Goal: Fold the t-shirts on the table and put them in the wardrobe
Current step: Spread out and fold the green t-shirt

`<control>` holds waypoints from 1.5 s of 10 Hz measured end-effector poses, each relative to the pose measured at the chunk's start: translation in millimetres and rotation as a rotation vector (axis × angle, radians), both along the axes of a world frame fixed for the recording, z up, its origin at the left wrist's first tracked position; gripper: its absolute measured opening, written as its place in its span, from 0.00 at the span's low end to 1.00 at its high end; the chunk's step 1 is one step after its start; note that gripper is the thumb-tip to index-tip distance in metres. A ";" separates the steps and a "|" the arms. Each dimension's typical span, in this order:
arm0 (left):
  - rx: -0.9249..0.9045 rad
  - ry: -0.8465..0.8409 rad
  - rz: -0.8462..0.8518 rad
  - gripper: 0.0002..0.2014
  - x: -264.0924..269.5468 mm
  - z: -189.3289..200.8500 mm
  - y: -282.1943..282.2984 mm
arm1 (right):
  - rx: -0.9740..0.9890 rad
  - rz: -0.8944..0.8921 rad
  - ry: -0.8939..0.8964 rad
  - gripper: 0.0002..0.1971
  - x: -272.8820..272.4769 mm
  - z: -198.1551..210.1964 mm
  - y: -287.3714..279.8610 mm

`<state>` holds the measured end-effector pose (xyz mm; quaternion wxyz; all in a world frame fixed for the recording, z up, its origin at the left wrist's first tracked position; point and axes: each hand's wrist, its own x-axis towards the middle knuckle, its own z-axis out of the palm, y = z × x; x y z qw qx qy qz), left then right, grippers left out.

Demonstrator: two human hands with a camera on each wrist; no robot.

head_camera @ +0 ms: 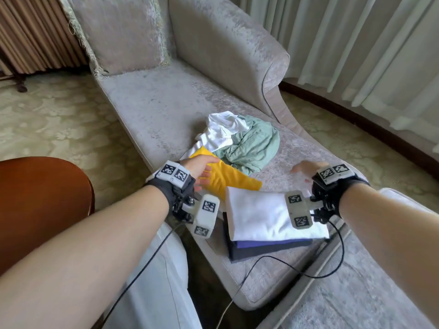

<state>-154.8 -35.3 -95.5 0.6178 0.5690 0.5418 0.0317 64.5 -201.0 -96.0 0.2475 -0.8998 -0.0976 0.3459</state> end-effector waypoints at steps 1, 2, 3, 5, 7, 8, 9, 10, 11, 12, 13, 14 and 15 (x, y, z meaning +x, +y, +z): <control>-0.073 -0.069 0.058 0.15 2.7 13.8 33.0 | 0.033 0.032 -0.042 0.25 0.8 4.6 37.6; -0.096 -0.149 0.113 0.14 5.3 20.6 60.5 | 0.054 0.096 -0.029 0.23 -14.5 19.9 75.3; -0.090 -0.225 0.189 0.12 13.3 15.4 86.2 | 0.021 0.124 -0.004 0.24 -18.0 20.1 107.2; -0.155 -0.373 0.245 0.11 45.5 -9.3 117.4 | 0.003 0.035 0.072 0.29 -14.2 -4.8 154.7; -0.199 -0.481 0.128 0.16 85.6 -35.0 121.3 | -0.047 0.118 0.152 0.27 4.0 -36.7 181.6; -0.202 -0.460 0.059 0.16 98.2 -55.7 122.2 | -0.062 0.191 0.147 0.27 12.4 -49.9 188.9; -0.201 -0.451 0.057 0.09 104.3 -69.4 124.7 | -0.058 0.234 0.109 0.24 19.4 -58.9 193.5; -0.162 -0.429 0.002 0.15 106.4 -78.0 125.3 | 0.051 0.131 0.218 0.27 35.2 -94.9 191.3; -0.130 -0.408 -0.041 0.16 106.0 -78.6 124.3 | 0.073 0.126 0.226 0.10 37.3 -96.7 194.1; -0.096 -0.408 -0.044 0.17 104.7 -78.5 125.8 | 0.114 0.047 0.155 0.12 46.6 -89.6 198.9; 0.019 -0.392 -0.102 0.16 105.7 -72.1 122.2 | 0.305 -0.061 0.205 0.21 50.8 -67.1 198.1; 0.131 -0.349 -0.269 0.17 111.4 -52.6 110.0 | 0.608 -0.262 0.379 0.18 36.9 -32.2 199.9; 0.241 -0.359 -0.402 0.15 115.9 -26.9 100.4 | 0.755 -0.242 0.448 0.21 18.5 8.2 203.0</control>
